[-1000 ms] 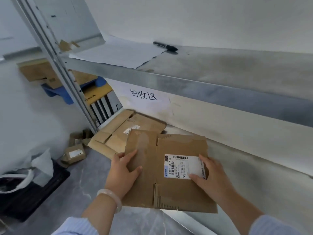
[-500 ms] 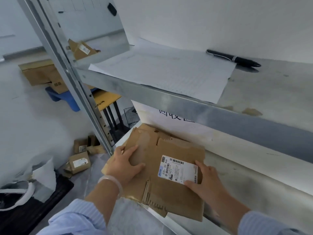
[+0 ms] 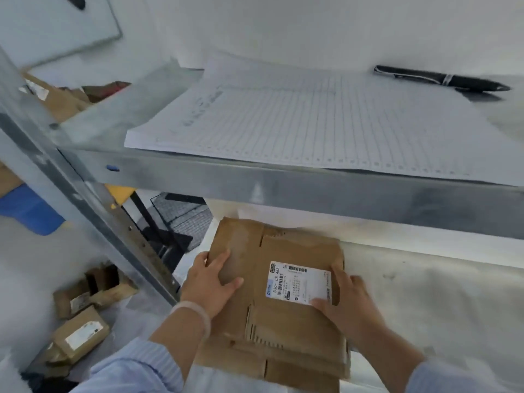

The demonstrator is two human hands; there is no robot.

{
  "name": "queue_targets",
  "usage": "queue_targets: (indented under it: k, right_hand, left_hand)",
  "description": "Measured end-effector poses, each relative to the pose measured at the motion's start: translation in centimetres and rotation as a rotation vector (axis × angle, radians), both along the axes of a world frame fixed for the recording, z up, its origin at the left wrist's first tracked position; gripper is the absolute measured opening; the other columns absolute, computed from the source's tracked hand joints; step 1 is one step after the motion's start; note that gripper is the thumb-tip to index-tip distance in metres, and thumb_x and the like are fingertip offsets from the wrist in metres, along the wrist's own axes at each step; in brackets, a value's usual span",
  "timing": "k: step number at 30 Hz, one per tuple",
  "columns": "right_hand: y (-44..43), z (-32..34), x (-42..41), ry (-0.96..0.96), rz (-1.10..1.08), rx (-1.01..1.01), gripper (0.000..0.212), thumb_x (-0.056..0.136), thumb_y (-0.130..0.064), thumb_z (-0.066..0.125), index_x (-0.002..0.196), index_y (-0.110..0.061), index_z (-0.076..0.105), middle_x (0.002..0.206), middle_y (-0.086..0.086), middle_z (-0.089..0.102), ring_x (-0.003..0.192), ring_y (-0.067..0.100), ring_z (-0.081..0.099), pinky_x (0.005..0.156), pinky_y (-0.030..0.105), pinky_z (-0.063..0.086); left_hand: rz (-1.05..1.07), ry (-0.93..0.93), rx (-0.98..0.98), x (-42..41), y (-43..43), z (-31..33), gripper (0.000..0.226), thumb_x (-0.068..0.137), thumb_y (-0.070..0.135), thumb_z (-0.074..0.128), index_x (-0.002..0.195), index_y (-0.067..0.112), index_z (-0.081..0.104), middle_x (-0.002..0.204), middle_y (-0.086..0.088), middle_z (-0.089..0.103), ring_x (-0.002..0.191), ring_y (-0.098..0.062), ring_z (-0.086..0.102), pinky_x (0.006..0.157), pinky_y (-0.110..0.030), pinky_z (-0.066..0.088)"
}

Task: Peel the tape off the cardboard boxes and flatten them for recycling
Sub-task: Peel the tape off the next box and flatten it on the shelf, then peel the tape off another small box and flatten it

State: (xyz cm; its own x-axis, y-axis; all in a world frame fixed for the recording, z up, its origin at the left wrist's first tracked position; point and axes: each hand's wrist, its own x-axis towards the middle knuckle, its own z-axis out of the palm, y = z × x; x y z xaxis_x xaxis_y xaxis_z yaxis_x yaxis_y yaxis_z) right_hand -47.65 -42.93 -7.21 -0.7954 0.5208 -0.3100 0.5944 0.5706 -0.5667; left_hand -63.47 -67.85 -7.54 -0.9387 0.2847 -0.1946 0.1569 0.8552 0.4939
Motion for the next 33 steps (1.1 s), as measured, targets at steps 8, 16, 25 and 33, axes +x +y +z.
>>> queue_targets:
  k: [8,16,25,33]
  right_hand:
    - [-3.3,-2.1,0.1,-0.07,0.029,0.338,0.062,0.095,-0.055,0.041,0.15,-0.043,0.015,0.159,-0.008,0.007,0.143,0.022,0.016,0.117,0.038,0.019]
    - [-4.1,-2.3,0.8,-0.045,0.058,0.358,0.056,0.097,-0.052,0.04,0.15,-0.04,0.024,0.16,-0.014,0.015,0.147,0.013,0.012,0.119,0.033,0.011]
    - [-2.3,-0.9,7.3,-0.016,-0.074,0.29,0.06,0.097,-0.057,0.034,0.152,-0.037,0.02,0.16,-0.016,0.012,0.148,0.005,0.005,0.121,0.03,0.008]
    - [3.6,2.6,17.9,0.132,-0.211,0.411,0.062,0.095,-0.056,0.043,0.15,-0.032,0.03,0.158,-0.01,0.025,0.147,0.008,0.017,0.12,0.027,0.013]
  left_hand:
    - [-0.358,0.297,-0.204,-0.4,0.9,-2.4,0.062,0.096,0.05,0.04,0.15,0.045,0.009,0.162,0.005,-0.002,0.148,-0.023,0.001,0.119,-0.043,0.01]
    - [-0.676,0.309,-0.343,-0.2,1.8,-4.2,0.077,0.083,0.073,-0.003,0.151,0.038,-0.013,0.158,0.009,-0.022,0.146,-0.015,-0.02,0.119,-0.045,-0.008]
    - [-0.591,0.27,-0.312,0.4,4.0,-0.8,0.067,0.089,0.067,0.036,0.149,0.041,0.019,0.161,0.009,0.005,0.148,-0.021,0.005,0.12,-0.047,-0.003]
    - [-0.605,0.283,-0.285,5.5,10.1,2.5,0.06,0.093,0.046,0.048,0.149,0.036,0.029,0.161,0.006,0.008,0.148,-0.023,0.006,0.12,-0.044,0.013]
